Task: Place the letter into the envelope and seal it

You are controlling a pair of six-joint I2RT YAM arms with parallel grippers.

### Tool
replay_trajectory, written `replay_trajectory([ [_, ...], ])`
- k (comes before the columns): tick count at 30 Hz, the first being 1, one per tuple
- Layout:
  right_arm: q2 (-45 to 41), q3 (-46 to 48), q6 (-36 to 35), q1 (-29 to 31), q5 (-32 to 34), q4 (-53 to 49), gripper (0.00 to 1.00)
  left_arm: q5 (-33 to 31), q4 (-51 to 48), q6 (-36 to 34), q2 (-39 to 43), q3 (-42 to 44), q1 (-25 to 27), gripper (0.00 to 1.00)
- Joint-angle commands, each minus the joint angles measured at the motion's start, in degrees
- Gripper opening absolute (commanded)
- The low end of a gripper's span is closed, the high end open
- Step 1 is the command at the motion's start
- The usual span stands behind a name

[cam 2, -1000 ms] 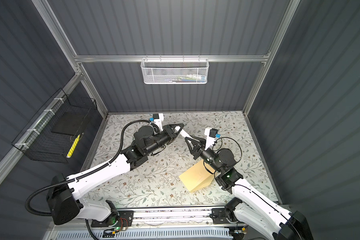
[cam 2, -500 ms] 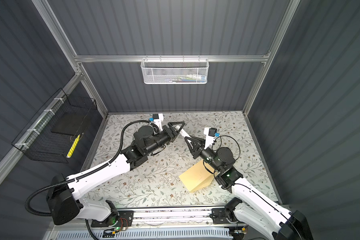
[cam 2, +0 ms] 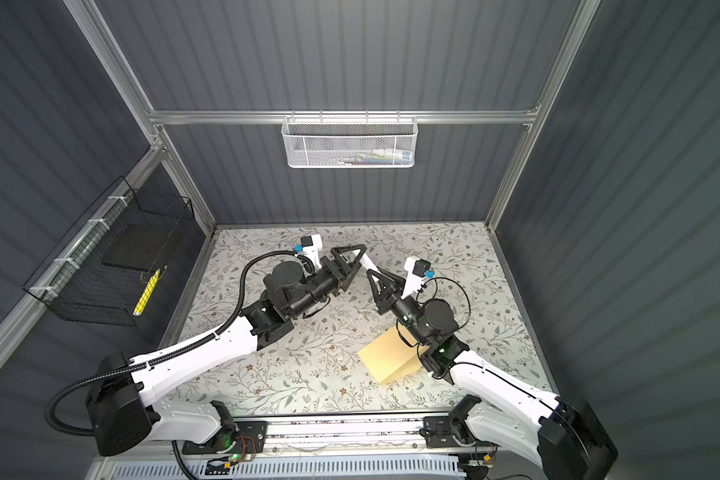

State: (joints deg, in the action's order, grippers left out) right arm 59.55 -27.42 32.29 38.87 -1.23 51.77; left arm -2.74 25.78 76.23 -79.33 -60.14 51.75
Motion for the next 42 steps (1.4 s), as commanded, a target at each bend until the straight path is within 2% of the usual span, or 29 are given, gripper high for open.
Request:
replay_trajectory([
  [1, 0.4, -0.4, -1.6, 0.9, 2.1, 6.6, 0.00, 0.5, 2.7, 1.9, -1.4, -1.2, 0.3, 0.78],
  [4, 0.4, -0.3, -2.0, 1.3, 2.2, 6.9, 0.00, 0.1, 1.8, 2.2, -1.6, -1.2, 0.2, 0.73],
  [6, 0.4, -0.1, -2.1, 1.4, 2.2, 6.9, 0.00, -0.2, 1.9, 2.5, -1.6, -0.9, 0.3, 0.66],
  [17, 0.6, 0.2, -3.1, 2.8, 2.5, 6.7, 0.00, -0.2, 5.2, 2.7, -3.1, -0.7, 0.3, 0.13],
  [24, 0.9, -0.1, -2.9, 3.0, 0.8, 6.4, 0.00, -0.6, 3.7, 0.5, -2.7, -1.4, 0.0, 0.04],
  [32, 1.3, -1.6, -1.9, 3.0, -3.9, 5.1, 0.00, 0.1, 3.7, -0.8, -3.2, -2.0, -0.2, 0.00],
  [33, 1.5, -1.8, -1.8, 3.1, -4.2, 5.1, 0.00, 0.3, 3.5, -0.9, -3.4, -2.4, -0.2, 0.06],
  [35, 1.9, -2.1, -1.8, 3.1, -4.4, 4.9, 0.00, 0.6, 2.5, -1.2, -3.5, -2.9, -0.3, 0.31],
  [37, 2.0, -2.2, -1.5, 3.1, -4.3, 4.9, 0.00, 0.2, 1.7, -1.3, -3.4, -2.9, -0.3, 0.38],
  [40, 2.0, -2.1, -1.4, 3.2, -4.4, 4.7, 0.00, -0.7, 1.3, -1.6, -2.9, -2.5, -0.3, 0.39],
  [42, 2.1, -1.9, -1.2, 3.4, -4.2, 4.7, 0.00, -1.2, 1.2, -1.7, -2.8, -2.4, -0.3, 0.32],
])
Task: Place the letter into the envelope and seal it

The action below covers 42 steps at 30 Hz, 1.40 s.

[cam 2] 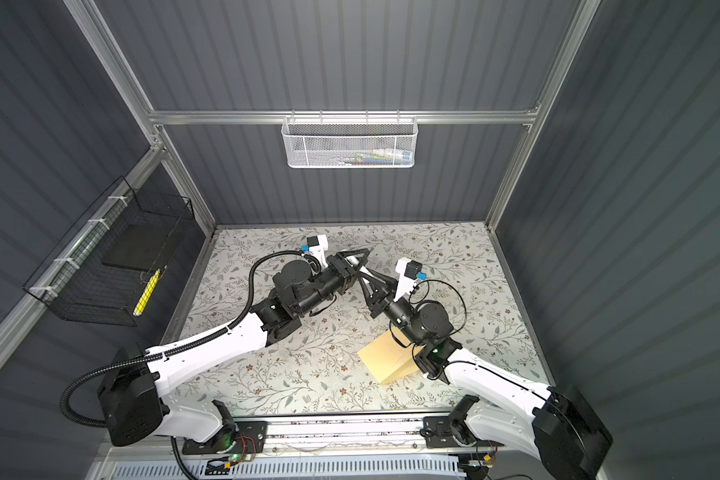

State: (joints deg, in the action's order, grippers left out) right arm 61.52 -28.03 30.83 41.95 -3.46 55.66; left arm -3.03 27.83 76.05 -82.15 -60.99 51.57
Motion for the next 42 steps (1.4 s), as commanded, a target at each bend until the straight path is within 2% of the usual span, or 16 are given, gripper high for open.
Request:
replay_trajectory([
  [1, 0.2, -1.2, 0.4, 0.4, -2.1, 1.0, 0.00, -0.9, -0.8, -1.7, 0.0, -1.7, -0.2, 0.28],
  [8, 1.1, -1.8, 1.5, 0.7, -3.8, 0.9, 0.00, -1.2, -0.7, -2.5, 0.0, -1.6, -0.5, 0.03],
  [12, 0.1, -1.9, 2.4, 0.7, -4.2, -1.6, 0.00, -1.8, -1.6, -4.0, 1.1, -1.3, -0.8, 0.00],
  [13, -0.3, -2.3, 2.4, 0.7, -4.7, -2.8, 0.04, -2.0, -1.7, -4.3, 1.4, -1.2, -0.8, 0.00],
  [14, -0.7, -2.8, 2.5, 0.7, -5.2, -4.5, 0.12, -2.2, -2.0, -4.9, 1.8, -1.1, -0.9, 0.00],
  [16, -1.4, -3.6, 2.7, 0.7, -5.6, -7.5, 0.37, -2.4, -2.3, -5.7, 2.4, -0.9, -0.9, 0.00],
  [18, -2.3, -4.3, 1.9, 0.7, -5.9, -10.7, 0.54, -2.6, -1.9, -6.3, 3.1, -0.5, -1.1, 0.00],
  [20, -3.5, -4.6, 1.4, 0.7, -5.2, -13.6, 0.77, -3.2, -3.4, -7.7, 4.3, -0.2, -1.2, 0.00],
  [23, -5.3, -4.3, -0.5, 0.6, -5.0, -16.6, 0.96, -4.2, -4.1, -8.8, 6.6, 1.5, -2.1, 0.00],
  [24, -5.9, -4.3, -1.4, 0.6, -4.9, -18.1, 0.99, -4.5, -5.1, -9.0, 7.6, 1.9, -2.7, 0.00],
  [29, -9.7, -4.2, -5.7, 0.5, -4.7, -25.3, 0.99, -6.2, -9.4, -11.9, 12.0, 3.3, -5.5, 0.00],
  [34, -12.4, -6.5, -15.6, 0.4, -3.5, -35.7, 0.99, -6.6, -14.7, -13.5, 14.8, 3.3, -8.8, 0.00],
  [38, -11.8, -9.1, -27.8, 0.3, -2.6, -40.5, 0.99, -6.9, -20.1, -15.2, 15.9, 1.7, -10.7, 0.00],
  [42, -8.8, -10.0, -42.2, 0.4, -1.6, -36.6, 0.99, -5.3, -23.9, -15.5, 15.2, -0.4, -12.2, 0.00],
])
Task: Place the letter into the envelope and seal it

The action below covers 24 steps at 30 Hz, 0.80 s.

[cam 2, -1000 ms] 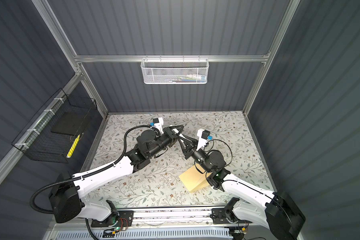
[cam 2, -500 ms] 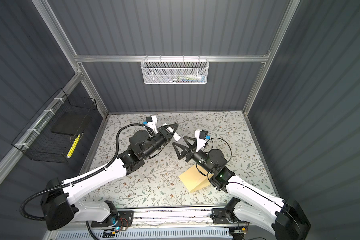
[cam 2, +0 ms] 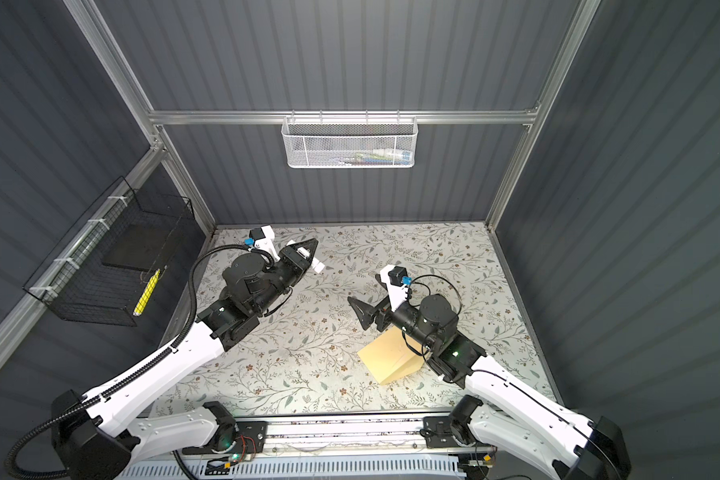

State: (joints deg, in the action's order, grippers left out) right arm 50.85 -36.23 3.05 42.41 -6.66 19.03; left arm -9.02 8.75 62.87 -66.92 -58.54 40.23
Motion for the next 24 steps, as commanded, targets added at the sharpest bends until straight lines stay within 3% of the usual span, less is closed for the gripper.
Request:
replay_trajectory([
  [1, 3.0, -2.3, -16.5, -0.1, 2.5, 1.2, 0.99, 0.9, -5.2, -2.3, -0.3, -3.1, -1.1, 0.00],
  [5, 8.4, -3.9, -26.2, -0.1, 2.8, 8.5, 0.99, 0.9, -7.1, -2.3, -0.8, -3.8, -1.7, 0.00],
  [10, 12.9, -5.5, -32.1, 0.0, 1.8, 15.6, 0.99, 1.7, -7.6, -2.0, -1.3, -4.1, -2.4, 0.00],
  [24, 17.1, -7.6, -34.2, 0.5, -3.6, 16.2, 0.99, 3.2, -5.8, -0.6, -2.9, -3.4, -3.5, 0.00],
])
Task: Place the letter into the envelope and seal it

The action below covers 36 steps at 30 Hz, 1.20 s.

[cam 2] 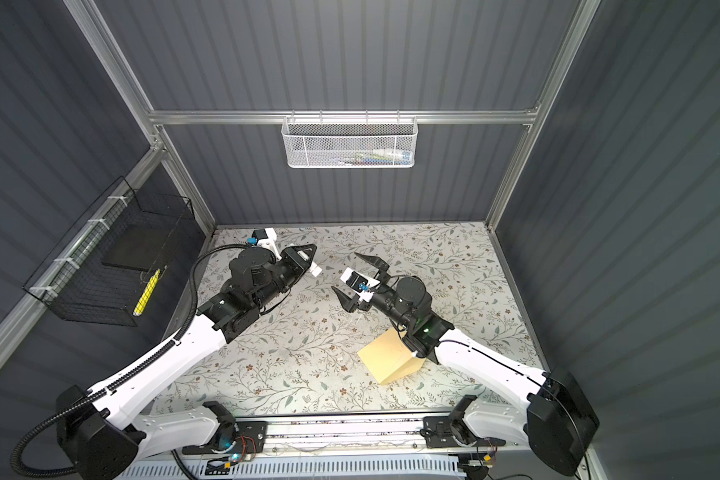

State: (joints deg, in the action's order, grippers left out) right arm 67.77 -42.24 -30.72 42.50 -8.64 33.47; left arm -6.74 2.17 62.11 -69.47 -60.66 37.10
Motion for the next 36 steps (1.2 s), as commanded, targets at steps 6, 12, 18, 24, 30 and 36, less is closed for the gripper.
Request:
replay_trajectory([
  [6, 3.3, -3.2, -0.3, 3.0, -2.6, 2.9, 0.93, 1.3, 1.9, 0.9, -0.5, -0.8, -0.5, 0.00],
  [12, 7.2, -4.2, -0.2, 5.6, 1.4, 8.0, 0.77, 2.6, 3.1, 1.9, -1.0, -0.5, -0.5, 0.00],
  [18, 7.8, -4.2, 1.3, 6.3, 1.7, 10.0, 0.60, 3.1, 3.9, 2.6, -1.2, 0.0, -0.7, 0.00],
  [24, 8.8, -4.2, 2.5, 6.5, 1.5, 10.6, 0.51, 3.7, 4.4, 2.8, -1.4, 0.2, -1.0, 0.00],
  [30, 10.7, -5.1, 3.2, 6.6, 1.3, 11.9, 0.50, 4.1, 4.9, 3.1, -1.4, 0.4, -1.1, 0.00],
  [36, 11.5, -5.4, 5.0, 6.6, 2.4, 13.1, 0.49, 4.5, 5.4, 3.3, -1.7, 0.3, -1.1, 0.00],
])
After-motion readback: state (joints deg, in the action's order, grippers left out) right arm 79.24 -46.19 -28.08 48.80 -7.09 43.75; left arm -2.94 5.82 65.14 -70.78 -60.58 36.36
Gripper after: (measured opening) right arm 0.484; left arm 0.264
